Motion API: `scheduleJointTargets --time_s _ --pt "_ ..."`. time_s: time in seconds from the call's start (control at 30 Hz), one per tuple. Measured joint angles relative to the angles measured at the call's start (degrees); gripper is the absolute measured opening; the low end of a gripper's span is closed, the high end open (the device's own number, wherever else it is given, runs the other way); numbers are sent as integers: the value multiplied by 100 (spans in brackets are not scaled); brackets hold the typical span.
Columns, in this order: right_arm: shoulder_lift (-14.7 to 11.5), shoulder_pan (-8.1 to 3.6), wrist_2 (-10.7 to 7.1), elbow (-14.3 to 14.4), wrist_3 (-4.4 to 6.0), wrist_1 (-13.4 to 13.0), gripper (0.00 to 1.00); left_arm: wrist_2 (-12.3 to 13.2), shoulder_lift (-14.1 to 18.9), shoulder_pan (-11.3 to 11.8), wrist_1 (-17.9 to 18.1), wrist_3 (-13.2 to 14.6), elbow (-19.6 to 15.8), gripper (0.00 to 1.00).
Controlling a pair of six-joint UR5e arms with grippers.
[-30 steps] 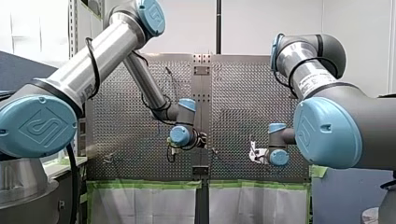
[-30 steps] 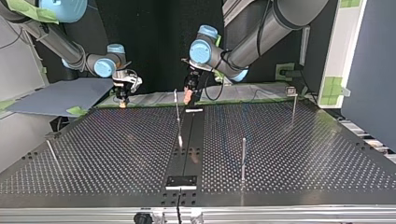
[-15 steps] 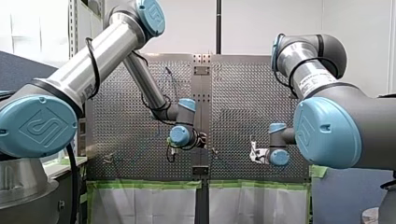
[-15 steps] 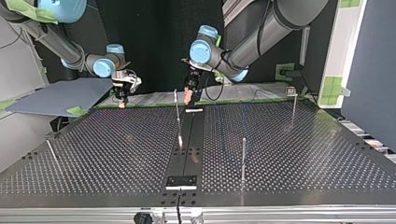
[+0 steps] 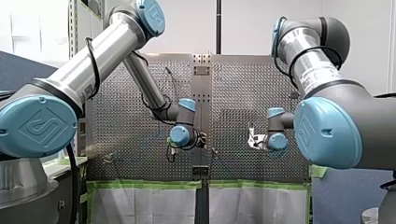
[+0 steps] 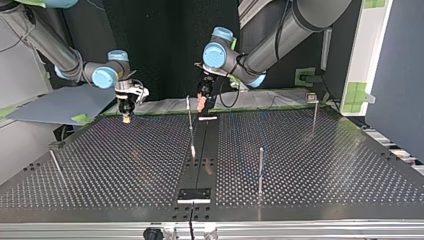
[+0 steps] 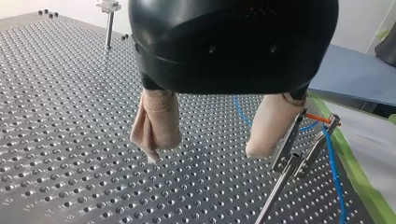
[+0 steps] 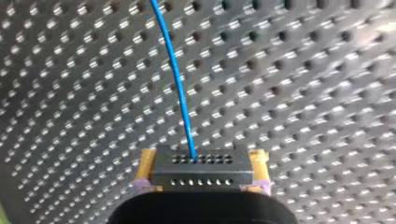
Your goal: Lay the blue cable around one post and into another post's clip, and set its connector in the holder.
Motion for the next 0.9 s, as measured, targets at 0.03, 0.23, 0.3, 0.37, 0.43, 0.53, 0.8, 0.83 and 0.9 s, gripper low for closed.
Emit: scheduleJointTargets --time_s 0.03,0.23,0.3,0.37,0.43,0.53,0.8,0.83,0.9 --pt "-75 20 5 2 14 73 1 0 0 0 1 -2 0 100" --pt "-457 102 58 4 160 453 1 -16 0 -1 -11 -19 -3 100" --pt "-567 113 48 3 250 562 1 -71 0 3 -59 -65 -31 100" --pt "-686 118 29 3 324 650 1 -160 6 2 -114 -109 -99 100" --pt "-804 118 18 3 360 690 1 -252 13 -18 -141 -123 -175 100" --pt "-959 132 -7 36 340 719 1 -419 44 -83 -155 -63 -319 100" --pt "-1398 166 -47 414 290 429 1 -854 392 -233 44 90 -738 100" --pt "-1469 174 -48 483 293 359 1 -906 444 -252 43 94 -791 100" --pt "-1522 187 -49 565 286 257 1 -1036 572 -304 -13 103 -920 100"
